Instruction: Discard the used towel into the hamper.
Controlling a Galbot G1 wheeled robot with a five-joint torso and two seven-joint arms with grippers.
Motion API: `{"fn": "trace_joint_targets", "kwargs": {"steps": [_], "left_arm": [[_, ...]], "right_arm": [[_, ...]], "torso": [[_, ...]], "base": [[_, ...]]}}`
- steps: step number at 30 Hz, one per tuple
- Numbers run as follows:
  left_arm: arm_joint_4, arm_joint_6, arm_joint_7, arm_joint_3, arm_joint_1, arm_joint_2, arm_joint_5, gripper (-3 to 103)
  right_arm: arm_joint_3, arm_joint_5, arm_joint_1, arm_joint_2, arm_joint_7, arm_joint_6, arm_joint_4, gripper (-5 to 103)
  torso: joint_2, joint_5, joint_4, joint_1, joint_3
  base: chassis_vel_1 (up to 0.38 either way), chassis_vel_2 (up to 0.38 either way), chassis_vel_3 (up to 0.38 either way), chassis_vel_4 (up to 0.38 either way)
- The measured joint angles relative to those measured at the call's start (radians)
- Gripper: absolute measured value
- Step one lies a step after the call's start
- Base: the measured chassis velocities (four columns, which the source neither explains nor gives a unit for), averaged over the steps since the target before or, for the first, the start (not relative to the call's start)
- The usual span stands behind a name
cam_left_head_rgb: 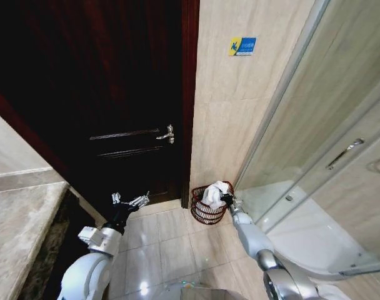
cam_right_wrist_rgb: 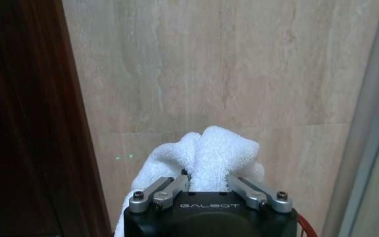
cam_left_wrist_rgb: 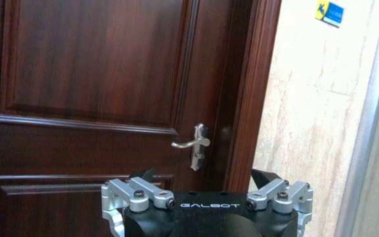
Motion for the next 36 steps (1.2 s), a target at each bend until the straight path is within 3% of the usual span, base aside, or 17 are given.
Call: {"fn": "trace_joint_targets", "kwargs": {"steps": [12,36], "left_arm": [[0.0,0.0,0.0,0.0,0.0,0.0,0.0,99],[0.0,0.0,0.0,0.0,0.0,0.0,0.0,99]], "right_arm": [[-0.003,0.007,-0.057,0.012,0.053,0.036,0.031,12],[0.021,-0.003,-0.066,0.003,0.031,0.023,0.023,12]], "torso": [[0.0,0.0002,0.0,-0.001,0.0],[0.0,0.0003,-0.0001,0.0,0.0]], "base": [[-0.036,0.038,0.041,-0.045],[-0.053,0.05,0.051,-0.052]]}}
